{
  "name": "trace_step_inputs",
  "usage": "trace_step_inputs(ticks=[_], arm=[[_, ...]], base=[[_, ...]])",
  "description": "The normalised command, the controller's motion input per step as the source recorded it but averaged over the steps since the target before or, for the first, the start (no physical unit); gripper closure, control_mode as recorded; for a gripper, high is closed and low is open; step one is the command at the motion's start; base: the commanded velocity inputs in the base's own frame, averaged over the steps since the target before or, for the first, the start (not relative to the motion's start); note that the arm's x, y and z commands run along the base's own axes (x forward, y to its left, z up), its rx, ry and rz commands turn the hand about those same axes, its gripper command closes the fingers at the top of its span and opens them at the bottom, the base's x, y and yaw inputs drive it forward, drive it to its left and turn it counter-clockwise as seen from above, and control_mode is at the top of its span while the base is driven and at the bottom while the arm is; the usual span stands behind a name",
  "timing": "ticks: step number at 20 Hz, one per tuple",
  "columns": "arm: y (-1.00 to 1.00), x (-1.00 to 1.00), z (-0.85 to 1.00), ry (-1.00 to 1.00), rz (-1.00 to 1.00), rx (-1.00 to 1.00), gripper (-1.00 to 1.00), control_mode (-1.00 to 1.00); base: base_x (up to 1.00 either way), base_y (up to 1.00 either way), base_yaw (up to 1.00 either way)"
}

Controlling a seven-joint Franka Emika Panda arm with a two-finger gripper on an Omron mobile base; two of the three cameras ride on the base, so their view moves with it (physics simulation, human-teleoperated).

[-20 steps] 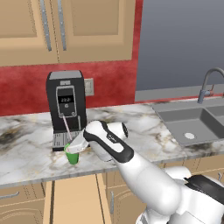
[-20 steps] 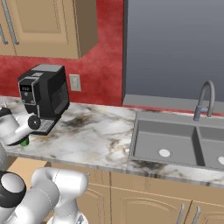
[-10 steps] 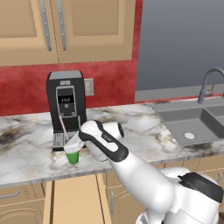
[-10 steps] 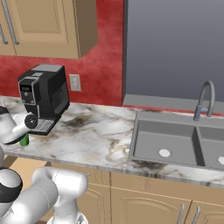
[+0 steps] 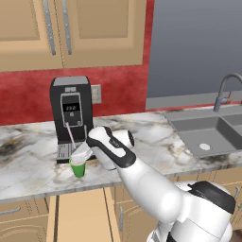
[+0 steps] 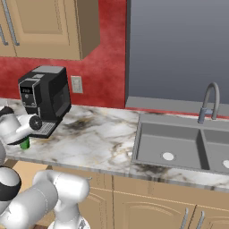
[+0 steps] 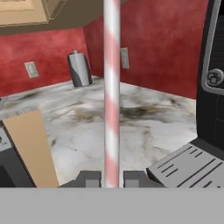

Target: Pick up the straw from the left drawer and put it inside the smoothie cup.

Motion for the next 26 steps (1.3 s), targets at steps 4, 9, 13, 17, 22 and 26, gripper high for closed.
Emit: trace_step_inputs(ticks=[4,9,13,17,22,26], arm=[[-0.18,0.0,-0.19,0.0,0.02,0.0,1.0,-1.0],[-0.01,0.01,-0.04,0.0,0.01,0.0,1.0,-1.0],[0.0,0.09,0.0,0.0,0.0,0.0,1.0,-1.0],[0.03,0.13,0.0,0.0,0.0,0.0,1.0,-1.0],[0.04,0.04,0.0,0.0,0.0,0.0,1.0,-1.0],[0.15,0.05,0.0,0.0,0.0,0.0,1.0,-1.0]], base=[[0.0,0.0,0.0],[0.0,0.0,0.0],[0.0,0.0,0.0],[0.0,0.0,0.0],[0.0,0.0,0.0],[0.0,0.0,0.0]])
